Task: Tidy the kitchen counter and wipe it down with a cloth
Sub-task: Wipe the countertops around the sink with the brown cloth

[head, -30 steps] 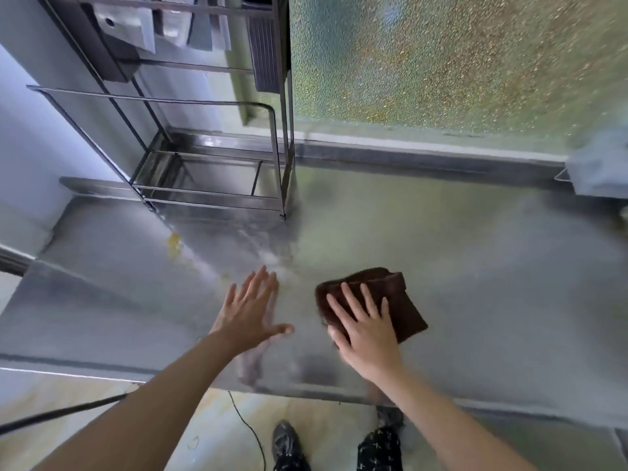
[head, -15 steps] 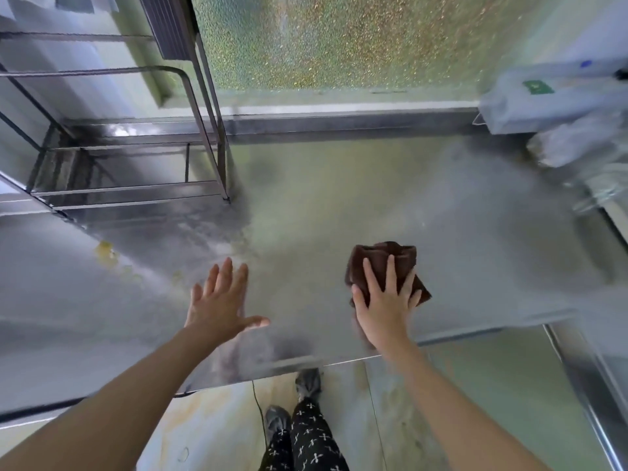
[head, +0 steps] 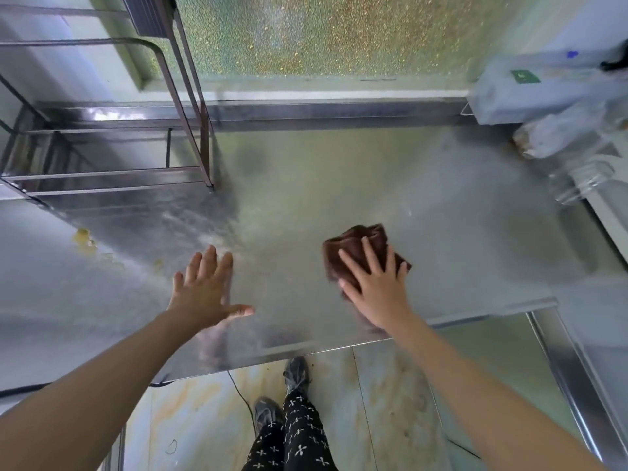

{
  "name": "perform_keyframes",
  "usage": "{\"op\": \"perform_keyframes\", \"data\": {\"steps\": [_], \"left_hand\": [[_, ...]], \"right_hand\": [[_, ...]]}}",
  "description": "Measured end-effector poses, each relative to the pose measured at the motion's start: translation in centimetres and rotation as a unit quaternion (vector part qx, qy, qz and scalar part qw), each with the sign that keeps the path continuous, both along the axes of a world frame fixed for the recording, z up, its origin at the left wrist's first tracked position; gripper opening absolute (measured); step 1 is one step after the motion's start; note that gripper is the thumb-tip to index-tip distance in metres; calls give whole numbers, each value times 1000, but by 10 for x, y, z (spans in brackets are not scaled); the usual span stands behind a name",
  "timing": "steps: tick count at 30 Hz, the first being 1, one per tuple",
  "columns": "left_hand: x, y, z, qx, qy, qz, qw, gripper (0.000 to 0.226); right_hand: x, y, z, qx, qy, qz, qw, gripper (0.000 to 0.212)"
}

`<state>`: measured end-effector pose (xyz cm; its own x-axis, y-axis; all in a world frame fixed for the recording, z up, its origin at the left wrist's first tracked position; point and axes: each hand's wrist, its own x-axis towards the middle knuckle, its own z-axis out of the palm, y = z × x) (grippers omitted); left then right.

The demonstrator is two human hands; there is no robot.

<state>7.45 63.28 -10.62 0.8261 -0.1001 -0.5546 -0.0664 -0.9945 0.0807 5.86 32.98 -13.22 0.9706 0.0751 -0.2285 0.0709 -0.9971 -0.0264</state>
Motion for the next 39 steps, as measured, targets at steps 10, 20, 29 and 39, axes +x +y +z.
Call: {"op": "perform_keyframes", "data": {"steps": [10,20,29,39], "left_hand": [[17,-1,4,23,13,-85,996,132],[48,-56,-3,-31,41,-131,990,118],[48,-54,-7,-35,42,-128,990,126],[9,22,-8,-32,-79,6,996,107]], "right_hand": [[-2,37,4,52,-41,-16,998,51],[42,-7,5,8,23,-24,999,56],[76,25,5,64,-12,-165,984,53],[64,6,-1,15,-16,209,978,56]]}}
